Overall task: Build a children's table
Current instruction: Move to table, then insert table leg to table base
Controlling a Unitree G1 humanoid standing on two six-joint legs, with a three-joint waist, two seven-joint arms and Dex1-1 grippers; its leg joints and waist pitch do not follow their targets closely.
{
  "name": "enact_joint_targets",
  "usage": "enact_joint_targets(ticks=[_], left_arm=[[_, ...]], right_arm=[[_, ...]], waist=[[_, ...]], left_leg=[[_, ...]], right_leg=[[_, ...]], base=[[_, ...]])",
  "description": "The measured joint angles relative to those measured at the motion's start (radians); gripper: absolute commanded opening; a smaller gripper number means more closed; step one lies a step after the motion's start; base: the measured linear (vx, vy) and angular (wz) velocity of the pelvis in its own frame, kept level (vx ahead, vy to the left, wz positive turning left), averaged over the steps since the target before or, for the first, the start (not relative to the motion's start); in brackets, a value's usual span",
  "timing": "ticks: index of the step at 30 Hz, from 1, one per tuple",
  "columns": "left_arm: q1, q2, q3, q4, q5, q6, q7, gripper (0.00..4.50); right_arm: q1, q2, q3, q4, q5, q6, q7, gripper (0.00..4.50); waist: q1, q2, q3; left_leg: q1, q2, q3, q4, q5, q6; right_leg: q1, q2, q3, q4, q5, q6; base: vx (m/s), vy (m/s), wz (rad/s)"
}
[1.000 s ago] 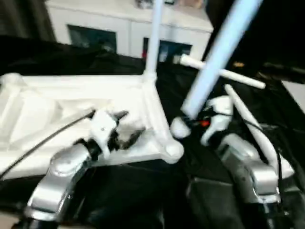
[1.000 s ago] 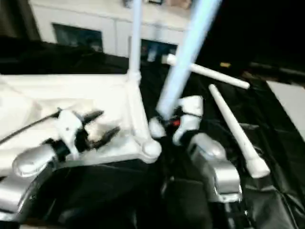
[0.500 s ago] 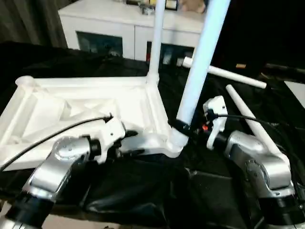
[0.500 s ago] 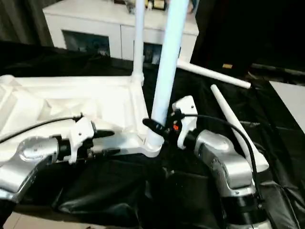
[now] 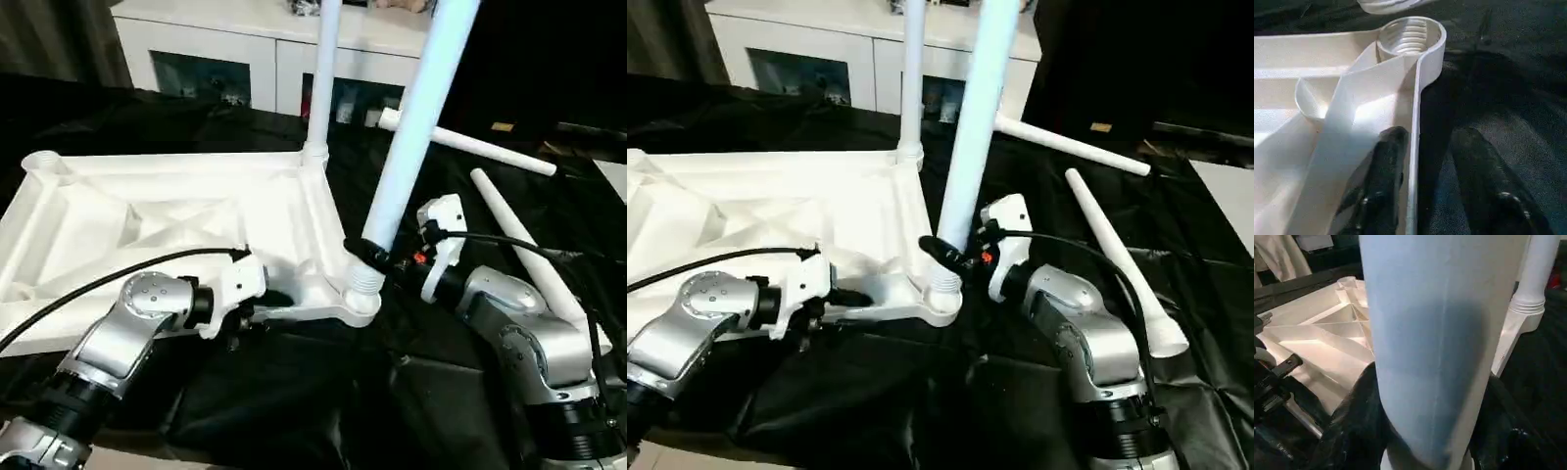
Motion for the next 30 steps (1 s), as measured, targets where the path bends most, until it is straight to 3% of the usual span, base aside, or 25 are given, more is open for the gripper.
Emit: enact_joint_targets(ticks=[18, 20, 30], left_arm=[[-0.114, -0.015, -0.066, 0.176, 0.109, -0.120, -0.060, 0.35], [-0.123, -0.021, -0.067, 0.192, 0.110, -0.124, -0.068, 0.05], [-0.125, -0.045, -0.073, 0.199, 0.129, -0.102, -0.053, 0.00]], right_arm=[[0.020, 0.012, 0.002, 0.007, -0.002, -0.030, -0.005, 1.86], [0.020, 0.012, 0.004, 0.008, -0.007, -0.032, -0.005, 1.86], [-0.005, 0.027, 0.021, 0.091, -0.029, 0.002, -0.030, 1.86]], waist=[[0.003, 0.000, 0.000], [0.005, 0.000, 0.000], [0.020, 0.003, -0.002]], left_leg=[[0.000, 0.001, 0.000, 0.000, 0.002, -0.002], [0.000, 0.001, 0.000, 0.000, 0.002, -0.002], [0.002, 0.002, 0.002, -0.001, 0.002, -0.002]], right_leg=[[0.002, 0.000, 0.000, 0.000, 0.002, -0.001], [0.002, 0.000, 0.000, 0.000, 0.002, -0.001], [0.004, -0.001, 0.000, 0.000, 0.002, -0.001]], base=[[0.000, 0.000, 0.00], [0.000, 0.000, 0.00], [0.000, 0.000, 0.00]])
